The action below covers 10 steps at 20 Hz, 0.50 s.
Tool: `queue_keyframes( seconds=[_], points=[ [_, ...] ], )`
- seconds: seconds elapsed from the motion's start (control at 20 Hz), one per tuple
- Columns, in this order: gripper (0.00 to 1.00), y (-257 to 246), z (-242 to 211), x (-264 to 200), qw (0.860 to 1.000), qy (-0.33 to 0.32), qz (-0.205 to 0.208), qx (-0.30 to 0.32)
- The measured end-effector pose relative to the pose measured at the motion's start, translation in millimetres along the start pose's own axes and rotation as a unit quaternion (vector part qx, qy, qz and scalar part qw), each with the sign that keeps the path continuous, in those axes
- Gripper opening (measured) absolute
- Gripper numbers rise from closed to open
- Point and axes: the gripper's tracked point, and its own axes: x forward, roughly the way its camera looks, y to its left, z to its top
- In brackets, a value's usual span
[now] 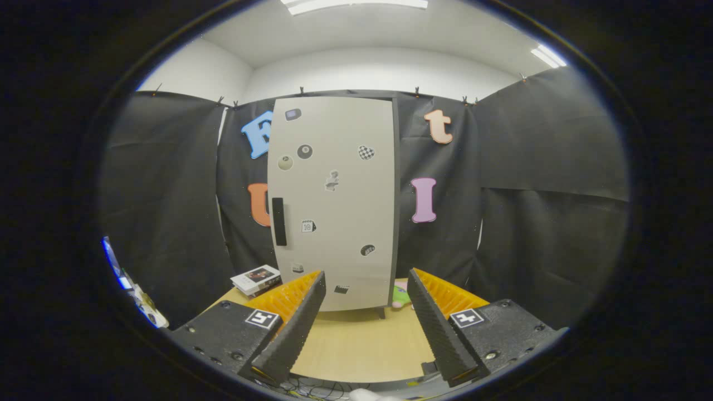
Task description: Open the shoe cabinet door, grab the shoes and put them into the shoe cabinet, then close the shoe cabinet door.
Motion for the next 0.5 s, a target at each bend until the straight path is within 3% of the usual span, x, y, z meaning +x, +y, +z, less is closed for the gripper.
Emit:
queue_keyframes(
  seconds=[0.5],
  points=[
    [0.97, 4.4, 3.8, 3.0, 1.000, -0.009, -0.006, -0.001]
  ],
)
